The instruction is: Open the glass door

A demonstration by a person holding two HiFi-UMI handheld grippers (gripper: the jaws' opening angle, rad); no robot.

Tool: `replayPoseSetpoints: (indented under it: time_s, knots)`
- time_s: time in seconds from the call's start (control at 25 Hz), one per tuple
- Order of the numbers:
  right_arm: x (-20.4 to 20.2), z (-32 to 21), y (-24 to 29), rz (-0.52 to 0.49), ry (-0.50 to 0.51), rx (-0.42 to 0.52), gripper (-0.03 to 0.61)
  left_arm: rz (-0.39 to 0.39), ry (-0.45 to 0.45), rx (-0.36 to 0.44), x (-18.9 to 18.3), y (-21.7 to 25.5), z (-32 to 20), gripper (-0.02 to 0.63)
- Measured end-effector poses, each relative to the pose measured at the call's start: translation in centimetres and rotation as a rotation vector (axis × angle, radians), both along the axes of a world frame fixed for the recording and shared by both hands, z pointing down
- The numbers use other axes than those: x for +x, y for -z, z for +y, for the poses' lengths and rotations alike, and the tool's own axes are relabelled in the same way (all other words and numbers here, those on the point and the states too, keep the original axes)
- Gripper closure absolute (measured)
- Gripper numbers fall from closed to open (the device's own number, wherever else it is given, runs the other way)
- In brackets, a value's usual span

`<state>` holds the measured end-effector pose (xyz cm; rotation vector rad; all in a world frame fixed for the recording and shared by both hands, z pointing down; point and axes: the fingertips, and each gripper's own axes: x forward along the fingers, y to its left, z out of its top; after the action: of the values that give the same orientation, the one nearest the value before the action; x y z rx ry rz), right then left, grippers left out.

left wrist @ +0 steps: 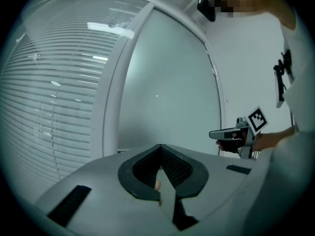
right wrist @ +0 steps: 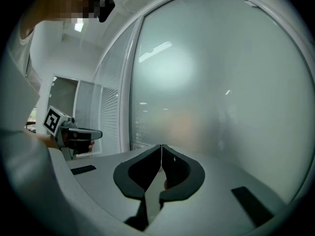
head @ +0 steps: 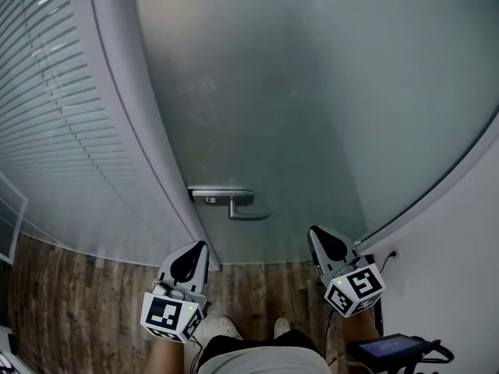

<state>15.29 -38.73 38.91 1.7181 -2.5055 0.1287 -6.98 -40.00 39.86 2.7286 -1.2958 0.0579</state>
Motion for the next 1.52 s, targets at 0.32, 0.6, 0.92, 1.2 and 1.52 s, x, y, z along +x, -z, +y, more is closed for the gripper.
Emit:
replayPoseSetpoints:
  time_s: [0.32,0.6,0.92,1.2,1.52]
  knots:
    - [-1.0,-0.6,-0.8,0.013,0.008,-0.029,0.577,0.028,-0.01,-0.021,-0.2,-0.7,-1.1,0.615]
    - [-0.1,-1.2,-1.1,0.0,0.064,-0.042,0.577,0.026,0.022,-0.018,1.0,-0.1,-1.0,0.615]
    - [-2.2,-3.1,-3.9,0.035,0.173,-0.119,0.507,0.021,0.045,-0.027,0.6,-0.7,-1.2,0.615]
    - [-4.3,-6.5,-8.4,0.144,0.276,-0.195,0.422,0.002,0.059,-0.04,0.0,-2.5,-0.9,0.614]
    - [-5.7,-8.2,-10.1,0.339,0.39,-0.281,0.413,-0.004,0.068,-0.064,-0.7,-1.6,-0.3,0.614]
